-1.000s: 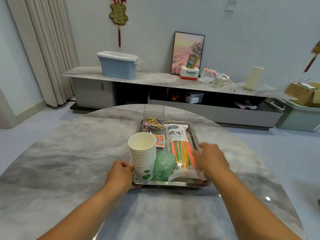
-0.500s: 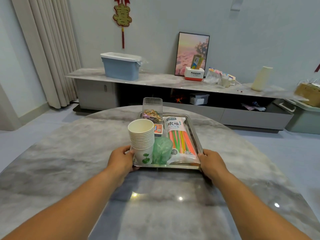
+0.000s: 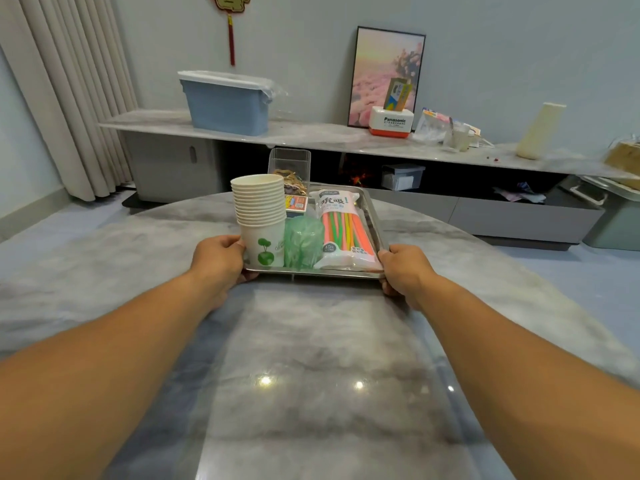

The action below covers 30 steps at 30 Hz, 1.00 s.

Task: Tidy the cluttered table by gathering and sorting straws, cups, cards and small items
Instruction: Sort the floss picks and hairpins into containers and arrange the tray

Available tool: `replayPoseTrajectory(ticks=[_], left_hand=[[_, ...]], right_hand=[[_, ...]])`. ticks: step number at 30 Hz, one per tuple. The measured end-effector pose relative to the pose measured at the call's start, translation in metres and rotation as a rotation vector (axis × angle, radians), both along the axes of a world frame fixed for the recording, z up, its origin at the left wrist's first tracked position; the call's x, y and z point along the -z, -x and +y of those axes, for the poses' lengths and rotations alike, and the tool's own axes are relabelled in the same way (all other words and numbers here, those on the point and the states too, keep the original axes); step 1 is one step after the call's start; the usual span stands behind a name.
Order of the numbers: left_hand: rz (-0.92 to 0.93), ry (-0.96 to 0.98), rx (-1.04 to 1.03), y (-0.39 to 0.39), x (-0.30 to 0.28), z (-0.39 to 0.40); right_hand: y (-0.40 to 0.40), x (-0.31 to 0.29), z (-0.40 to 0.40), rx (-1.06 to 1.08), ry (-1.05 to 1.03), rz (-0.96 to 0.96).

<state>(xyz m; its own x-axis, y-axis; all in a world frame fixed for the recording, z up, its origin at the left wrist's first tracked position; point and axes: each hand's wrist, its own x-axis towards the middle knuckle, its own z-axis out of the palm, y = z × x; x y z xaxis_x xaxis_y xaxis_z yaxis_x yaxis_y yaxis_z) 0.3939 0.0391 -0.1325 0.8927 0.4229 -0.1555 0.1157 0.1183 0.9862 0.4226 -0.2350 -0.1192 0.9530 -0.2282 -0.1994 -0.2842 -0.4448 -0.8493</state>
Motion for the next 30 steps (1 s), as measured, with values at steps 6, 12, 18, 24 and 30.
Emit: replayPoseTrajectory(ticks=[6, 12, 18, 24, 30], left_hand=[[-0.022, 0.013, 0.011, -0.006, 0.005, 0.003], [-0.105, -0.08, 0.019, 0.001, 0.008, 0.003], [-0.196, -0.292, 0.013, 0.012, 0.016, 0.001], [-0.196, -0.475, 0.047, 0.014, 0.015, 0.002], [-0.151, -0.396, 0.005, 0.008, 0.021, 0.008]], right_hand=[[-0.005, 0.002, 0.007, 0.015, -0.051, -0.008], [0.003, 0.002, 0.01, 0.029, -0.094, -0.01], [0.022, 0.016, 0.006, 0.007, -0.054, -0.23], [0.031, 0.017, 0.011, -0.007, 0.081, -0.324], [0.032, 0.017, 0.011, -0.015, 0.082, -0.329]])
